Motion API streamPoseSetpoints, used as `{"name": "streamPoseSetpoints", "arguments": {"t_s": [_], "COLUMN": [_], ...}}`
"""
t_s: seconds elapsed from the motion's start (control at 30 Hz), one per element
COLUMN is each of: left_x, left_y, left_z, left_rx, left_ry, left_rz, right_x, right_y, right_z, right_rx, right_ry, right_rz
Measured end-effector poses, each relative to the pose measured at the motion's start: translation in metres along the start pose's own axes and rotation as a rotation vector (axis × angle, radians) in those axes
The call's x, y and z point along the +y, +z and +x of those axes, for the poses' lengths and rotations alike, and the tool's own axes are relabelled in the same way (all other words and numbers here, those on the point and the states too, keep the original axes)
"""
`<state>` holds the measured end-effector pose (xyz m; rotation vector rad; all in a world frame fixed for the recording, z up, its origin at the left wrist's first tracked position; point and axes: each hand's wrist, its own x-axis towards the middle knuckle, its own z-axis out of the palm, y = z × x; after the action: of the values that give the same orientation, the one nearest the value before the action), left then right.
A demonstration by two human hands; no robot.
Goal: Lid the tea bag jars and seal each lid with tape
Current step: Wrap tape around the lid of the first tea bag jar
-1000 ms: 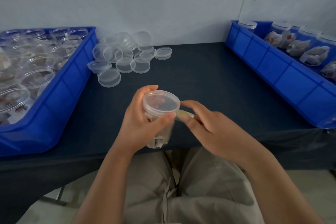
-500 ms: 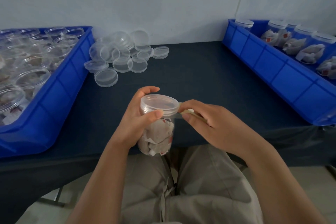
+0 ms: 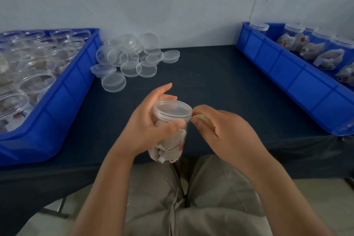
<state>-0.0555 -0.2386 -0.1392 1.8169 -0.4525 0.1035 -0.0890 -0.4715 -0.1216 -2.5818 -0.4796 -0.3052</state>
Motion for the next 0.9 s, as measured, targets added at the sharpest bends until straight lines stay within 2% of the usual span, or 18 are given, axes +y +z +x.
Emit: {"name": "streamPoseSetpoints", "arguments": {"t_s": [0.13,0.27,0.5,0.63,0.8,0.9], "left_x": [0.004,0.005,0.008,0.007,0.014,0.018], "left_y": [0.017,0.020,0.022,0.025,0.033,0.035], "left_z": [-0.006,-0.006,-0.008,-0.012,-0.014,-0.012], "left_rx": [0.210,0.301,0.335,0.301,0.328,0.312], "left_ry": [0.011,0.037,0.036,0.090,0.182,0.228], "left_rz": [0.130,0.168,0.201,0.248,0.469,0.599], "right_x": [0.001,0.004,0.006,-0.001,-0.010,-0.012], "right_y": [-0.003,-0.006,-0.007,-0.002,0.008,0.013], "right_z": [0.001,-0.001,0.000,-0.001,-0.007,-0.007], "right_rx": [-0.078,-0.159,-0.174,-0.087,-0.039,-0.048], "right_ry": [-0.005,-0.031,-0.014,0.029,0.101,0.155], "right_rz": [0.049,0.042,0.060,-0.083,-0.255,-0.277]}}
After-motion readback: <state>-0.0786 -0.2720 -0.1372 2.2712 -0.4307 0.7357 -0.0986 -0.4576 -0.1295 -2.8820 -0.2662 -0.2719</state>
